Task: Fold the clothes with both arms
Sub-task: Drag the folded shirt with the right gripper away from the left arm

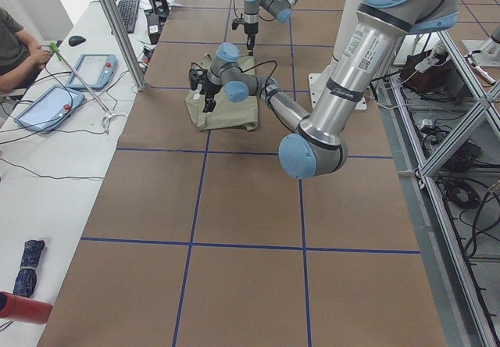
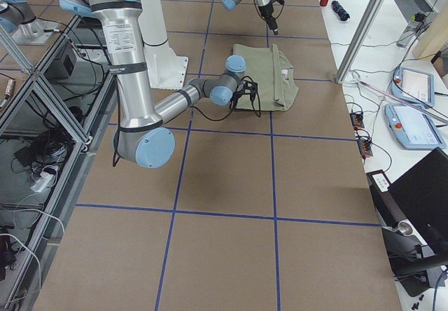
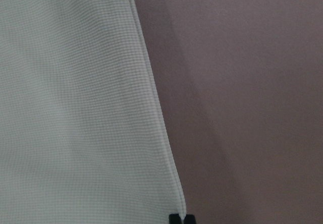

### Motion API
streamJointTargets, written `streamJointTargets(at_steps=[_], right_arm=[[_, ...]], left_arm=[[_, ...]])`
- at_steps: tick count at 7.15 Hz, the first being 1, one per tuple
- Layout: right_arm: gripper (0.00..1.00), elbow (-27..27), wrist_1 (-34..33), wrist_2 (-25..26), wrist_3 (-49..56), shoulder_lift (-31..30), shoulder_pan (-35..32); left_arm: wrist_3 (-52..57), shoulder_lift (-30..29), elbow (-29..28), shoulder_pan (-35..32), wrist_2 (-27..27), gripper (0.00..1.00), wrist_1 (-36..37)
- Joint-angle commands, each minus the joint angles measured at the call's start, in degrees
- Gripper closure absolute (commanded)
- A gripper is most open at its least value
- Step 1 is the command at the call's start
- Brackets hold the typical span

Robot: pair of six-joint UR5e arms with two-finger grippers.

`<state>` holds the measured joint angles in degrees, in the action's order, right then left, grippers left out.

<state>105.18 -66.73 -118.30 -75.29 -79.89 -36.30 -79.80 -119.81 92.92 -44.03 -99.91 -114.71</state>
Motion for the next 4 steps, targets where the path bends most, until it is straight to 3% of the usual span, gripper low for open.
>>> streamJointTargets(at_steps=[1, 4], right_arm=[[1.0, 6.1, -0.1, 0.2, -0.5, -7.2, 3.0], [1.0, 16.9, -0.1, -0.4, -3.9, -20.1, 12.3]], left_arm=[[-0.1, 0.0, 0.3, 0.0, 0.2, 0.0, 0.2], [-0.1, 0.0, 0.3, 0.4, 1.5, 0.0, 0.2]])
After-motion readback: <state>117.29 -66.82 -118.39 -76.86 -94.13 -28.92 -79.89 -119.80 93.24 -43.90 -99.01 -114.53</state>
